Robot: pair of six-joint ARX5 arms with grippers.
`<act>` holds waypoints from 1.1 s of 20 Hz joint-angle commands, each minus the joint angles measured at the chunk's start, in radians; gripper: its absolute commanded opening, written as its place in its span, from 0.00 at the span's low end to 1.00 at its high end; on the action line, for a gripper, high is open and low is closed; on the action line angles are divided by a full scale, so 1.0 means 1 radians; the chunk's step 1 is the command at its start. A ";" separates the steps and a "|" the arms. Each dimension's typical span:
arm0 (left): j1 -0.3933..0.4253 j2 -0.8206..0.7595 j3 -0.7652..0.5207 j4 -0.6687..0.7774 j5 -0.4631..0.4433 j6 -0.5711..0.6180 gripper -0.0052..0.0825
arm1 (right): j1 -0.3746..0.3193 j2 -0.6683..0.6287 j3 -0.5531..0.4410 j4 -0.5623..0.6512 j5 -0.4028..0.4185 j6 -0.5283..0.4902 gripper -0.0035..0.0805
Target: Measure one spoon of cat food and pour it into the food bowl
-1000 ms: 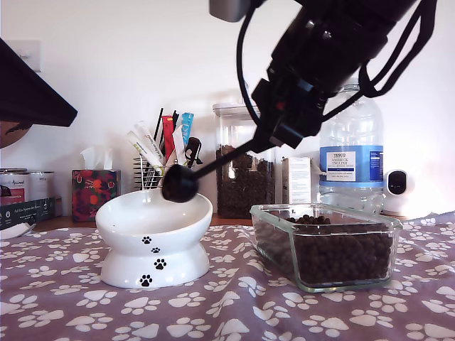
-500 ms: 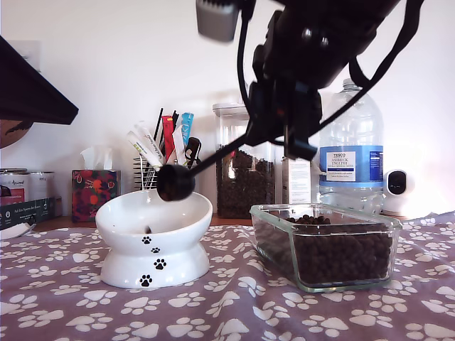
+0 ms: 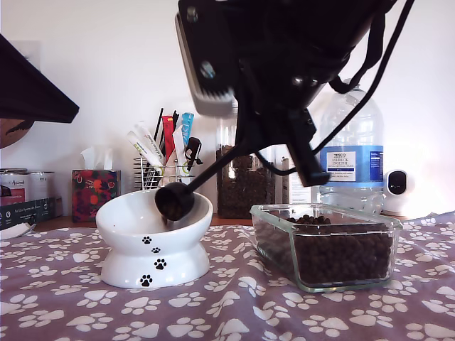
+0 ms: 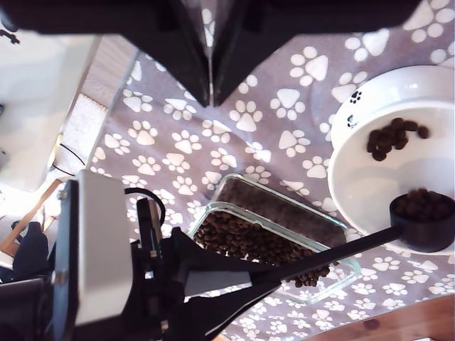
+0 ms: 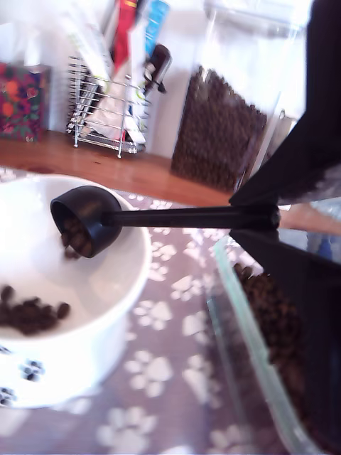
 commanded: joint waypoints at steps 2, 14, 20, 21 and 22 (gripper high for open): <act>-0.004 -0.002 -0.016 0.004 0.017 -0.011 0.04 | 0.018 0.002 0.014 0.025 0.005 -0.198 0.03; -0.003 -0.002 -0.016 -0.001 0.044 -0.027 0.04 | 0.070 0.033 0.041 0.056 0.090 -0.342 0.03; -0.003 -0.002 -0.016 -0.001 0.043 -0.027 0.04 | 0.070 0.031 0.041 0.115 0.122 -0.121 0.03; -0.003 -0.002 -0.016 -0.001 0.043 -0.027 0.04 | 0.070 0.027 0.041 0.114 0.123 -0.046 0.03; -0.003 -0.002 -0.016 -0.001 0.039 -0.027 0.04 | 0.070 0.021 0.041 0.105 0.123 0.028 0.03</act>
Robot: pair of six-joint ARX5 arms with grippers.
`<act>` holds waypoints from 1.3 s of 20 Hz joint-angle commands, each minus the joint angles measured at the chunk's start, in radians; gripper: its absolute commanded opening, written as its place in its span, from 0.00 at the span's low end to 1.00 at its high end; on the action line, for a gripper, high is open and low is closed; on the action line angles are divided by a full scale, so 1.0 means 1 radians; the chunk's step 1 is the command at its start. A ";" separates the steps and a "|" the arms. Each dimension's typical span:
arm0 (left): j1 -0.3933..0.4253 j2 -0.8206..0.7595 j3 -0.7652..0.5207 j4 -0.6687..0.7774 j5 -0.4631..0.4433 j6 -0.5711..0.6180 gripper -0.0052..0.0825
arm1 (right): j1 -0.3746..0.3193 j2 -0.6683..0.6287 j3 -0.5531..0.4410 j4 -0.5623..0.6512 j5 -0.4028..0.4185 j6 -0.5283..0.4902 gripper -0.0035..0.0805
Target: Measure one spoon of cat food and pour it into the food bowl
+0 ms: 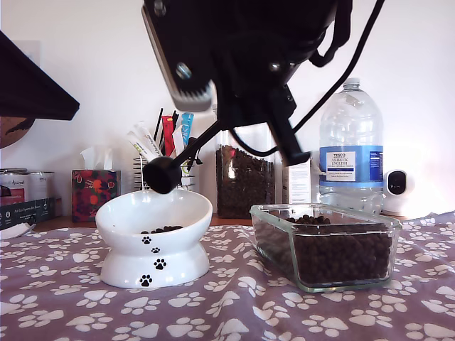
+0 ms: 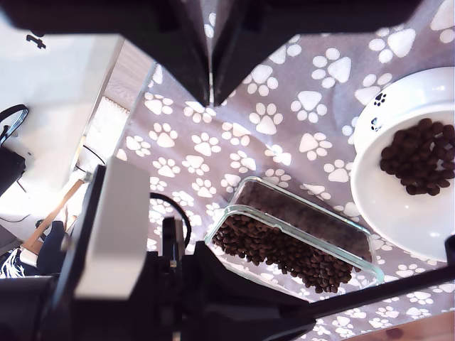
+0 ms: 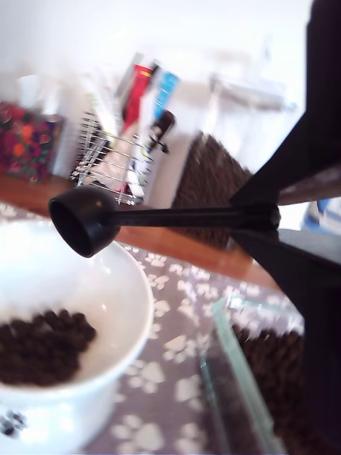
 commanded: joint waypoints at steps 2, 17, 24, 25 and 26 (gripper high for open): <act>-0.003 -0.002 -0.016 0.006 -0.005 -0.002 0.04 | 0.005 -0.026 0.013 -0.015 0.005 0.210 0.03; -0.003 -0.002 -0.016 0.006 -0.006 -0.002 0.04 | -0.112 -0.266 0.013 -0.511 -0.105 1.474 0.03; -0.003 -0.002 -0.016 0.006 -0.006 -0.002 0.04 | -0.312 -0.275 0.013 -0.690 -0.377 1.726 0.03; -0.003 -0.002 -0.016 0.006 -0.006 -0.002 0.04 | -0.338 -0.275 0.013 -0.712 -0.406 1.737 0.03; -0.003 -0.002 -0.016 0.007 -0.006 -0.002 0.04 | -0.360 -0.275 0.013 -0.726 -0.434 1.742 0.03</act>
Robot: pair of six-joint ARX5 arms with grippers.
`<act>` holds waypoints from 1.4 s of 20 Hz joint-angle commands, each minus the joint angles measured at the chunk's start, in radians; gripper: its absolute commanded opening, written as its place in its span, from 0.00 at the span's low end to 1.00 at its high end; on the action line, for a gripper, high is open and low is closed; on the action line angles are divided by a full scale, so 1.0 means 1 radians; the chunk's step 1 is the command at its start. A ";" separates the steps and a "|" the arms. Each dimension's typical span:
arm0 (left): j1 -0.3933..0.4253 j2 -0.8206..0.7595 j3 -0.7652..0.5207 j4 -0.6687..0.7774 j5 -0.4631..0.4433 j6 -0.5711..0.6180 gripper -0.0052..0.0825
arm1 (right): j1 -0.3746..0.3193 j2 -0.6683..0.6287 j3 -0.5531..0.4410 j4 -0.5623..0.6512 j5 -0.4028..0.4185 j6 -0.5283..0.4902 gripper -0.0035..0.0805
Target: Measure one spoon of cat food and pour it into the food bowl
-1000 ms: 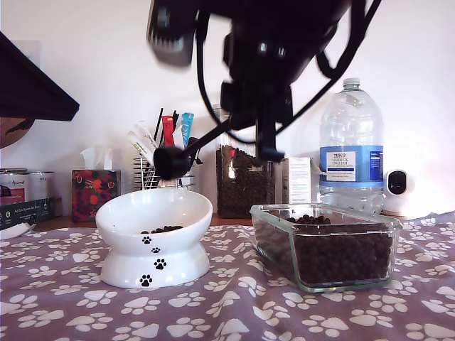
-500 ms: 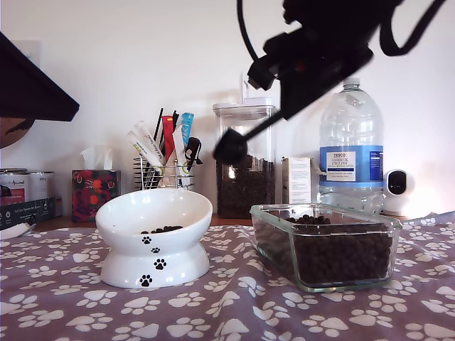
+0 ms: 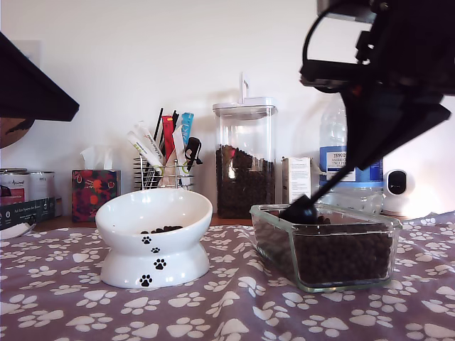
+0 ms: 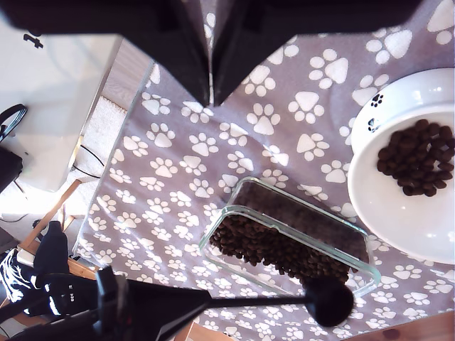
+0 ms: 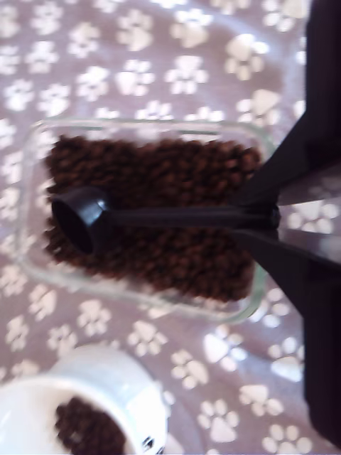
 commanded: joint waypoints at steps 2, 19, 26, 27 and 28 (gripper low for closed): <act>-0.003 -0.002 -0.016 0.008 0.000 -0.002 0.04 | -0.044 -0.003 0.013 -0.021 -0.061 0.011 0.03; -0.003 -0.002 -0.016 0.012 -0.003 -0.002 0.04 | -0.067 0.121 0.012 -0.085 -0.153 0.010 0.29; -0.003 -0.002 -0.016 0.012 0.000 -0.002 0.04 | -0.067 0.099 0.028 -0.099 -0.156 -0.018 0.39; -0.003 -0.002 -0.016 0.012 0.000 -0.002 0.04 | -0.067 0.089 0.040 -0.112 -0.156 -0.024 0.40; -0.003 -0.002 -0.016 0.012 0.000 -0.002 0.04 | -0.067 0.079 0.053 -0.121 -0.155 -0.027 0.40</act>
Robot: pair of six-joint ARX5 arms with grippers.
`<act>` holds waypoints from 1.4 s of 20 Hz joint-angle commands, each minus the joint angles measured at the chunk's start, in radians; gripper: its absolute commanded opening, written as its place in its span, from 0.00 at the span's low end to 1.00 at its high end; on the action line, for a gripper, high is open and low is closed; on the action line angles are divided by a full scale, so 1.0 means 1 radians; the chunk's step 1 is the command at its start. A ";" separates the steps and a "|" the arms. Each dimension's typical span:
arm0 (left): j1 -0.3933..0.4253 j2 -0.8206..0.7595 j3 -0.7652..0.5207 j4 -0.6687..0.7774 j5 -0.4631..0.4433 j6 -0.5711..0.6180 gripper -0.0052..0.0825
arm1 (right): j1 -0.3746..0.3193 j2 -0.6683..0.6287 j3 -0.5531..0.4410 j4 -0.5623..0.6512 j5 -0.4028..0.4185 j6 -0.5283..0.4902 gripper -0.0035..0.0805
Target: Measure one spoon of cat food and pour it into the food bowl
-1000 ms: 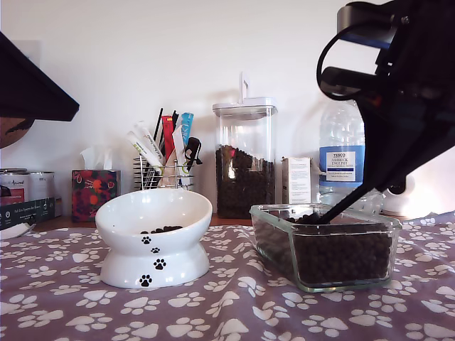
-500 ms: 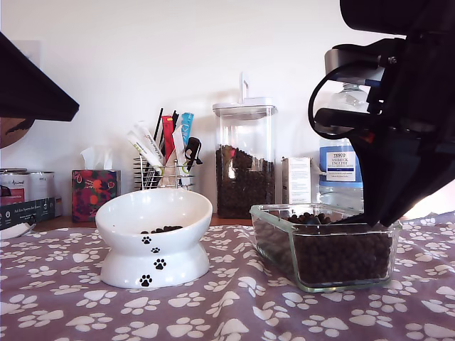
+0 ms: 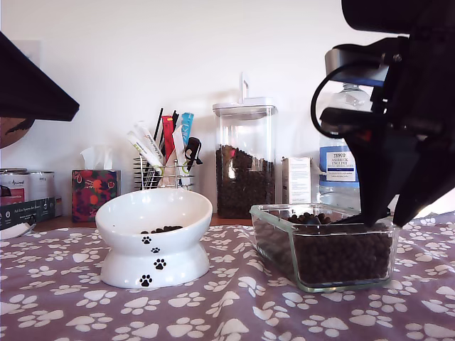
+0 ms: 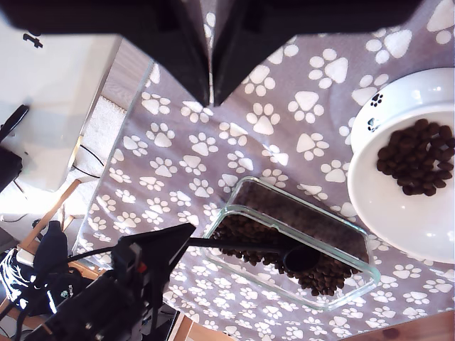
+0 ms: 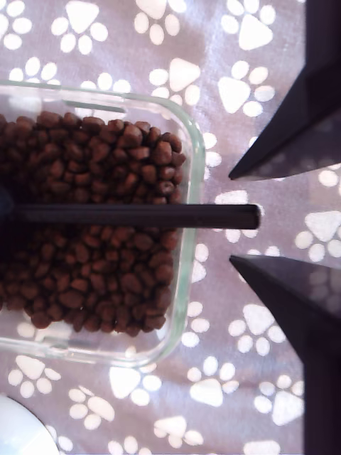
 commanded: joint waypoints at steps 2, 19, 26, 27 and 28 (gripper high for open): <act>-0.003 -0.002 -0.016 0.011 0.001 -0.002 0.04 | 0.001 -0.053 0.066 -0.014 0.000 -0.024 0.40; -0.002 0.000 -0.016 0.278 -0.340 0.059 0.04 | -0.058 -0.094 -0.026 0.544 0.070 -0.324 0.03; 0.026 -0.001 -0.016 0.298 -0.393 0.077 0.04 | -0.233 -0.192 -0.225 0.777 -0.102 -0.356 0.03; 0.029 -0.001 -0.016 0.302 -0.393 0.077 0.04 | -0.248 -0.230 -0.255 0.793 -0.106 -0.356 0.03; 0.033 -0.001 -0.016 0.305 -0.393 0.078 0.04 | -0.259 -0.275 -0.289 0.806 -0.105 -0.355 0.03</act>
